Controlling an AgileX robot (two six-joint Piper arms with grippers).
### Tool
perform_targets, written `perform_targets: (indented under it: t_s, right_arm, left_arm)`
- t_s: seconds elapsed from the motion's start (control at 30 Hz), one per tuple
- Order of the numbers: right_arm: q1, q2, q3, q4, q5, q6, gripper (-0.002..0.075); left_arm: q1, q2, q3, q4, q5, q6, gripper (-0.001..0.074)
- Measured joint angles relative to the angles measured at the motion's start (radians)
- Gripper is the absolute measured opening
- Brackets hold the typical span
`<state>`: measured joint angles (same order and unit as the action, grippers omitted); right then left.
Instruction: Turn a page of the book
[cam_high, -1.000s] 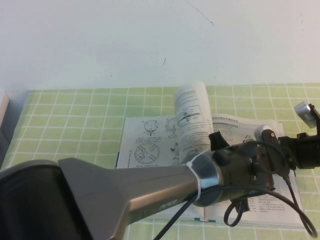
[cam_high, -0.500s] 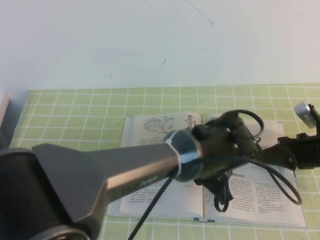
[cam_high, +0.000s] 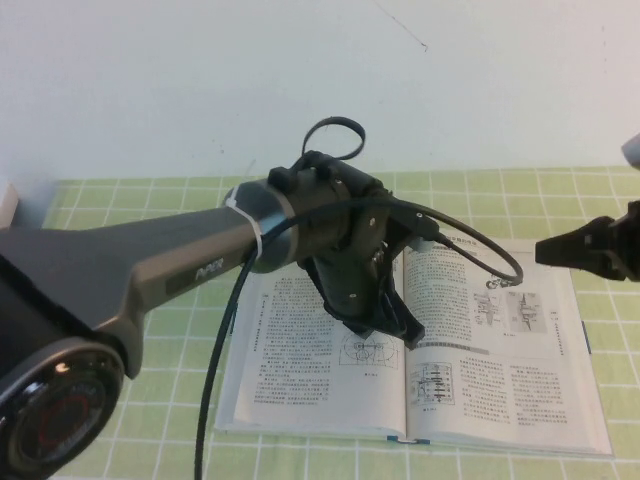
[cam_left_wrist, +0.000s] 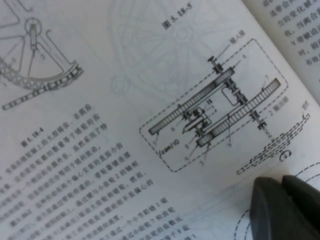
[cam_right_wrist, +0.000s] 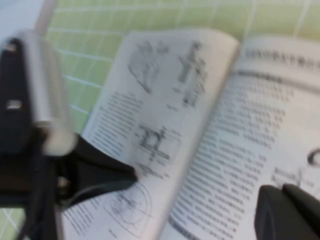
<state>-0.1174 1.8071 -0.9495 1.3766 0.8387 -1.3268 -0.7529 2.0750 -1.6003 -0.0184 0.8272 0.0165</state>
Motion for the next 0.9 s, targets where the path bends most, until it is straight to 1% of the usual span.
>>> perform_targets:
  t_s: [0.13, 0.2, 0.3, 0.43, 0.53, 0.7, 0.9]
  right_arm:
    - [0.0, -0.108, 0.001, -0.005, -0.002, 0.0, -0.0002]
    - [0.0, -0.164, 0.002, -0.005, -0.002, -0.004, -0.0002]
    - [0.0, -0.282, 0.025, 0.001, -0.009, -0.046, -0.0002]
    - [0.0, -0.477, 0.095, 0.049, -0.111, -0.118, -0.0002]
    - [0.0, -0.634, 0.17, 0.105, -0.227, -0.202, -0.0002]
    - [0.0, -0.865, 0.286, 0.188, -0.389, -0.315, -0.0002]
    - [0.0, -1.03, 0.419, 0.223, -0.459, -0.385, -0.0002]
  left_arm:
    - [0.035, 0.015, 0.0, -0.121, -0.01, 0.106, -0.0004]
    - [0.042, 0.016, 0.015, -0.149, -0.043, 0.134, -0.0004]
    - [0.043, -0.014, 0.055, -0.164, -0.128, 0.152, -0.0004]
    - [0.043, -0.122, 0.146, -0.166, -0.264, 0.163, -0.0004]
    - [0.043, -0.282, 0.255, -0.162, -0.401, 0.17, -0.0004]
    - [0.043, -0.593, 0.532, -0.17, -0.637, 0.17, -0.0004]
    - [0.043, -1.025, 0.895, -0.201, -0.835, 0.17, -0.0004]
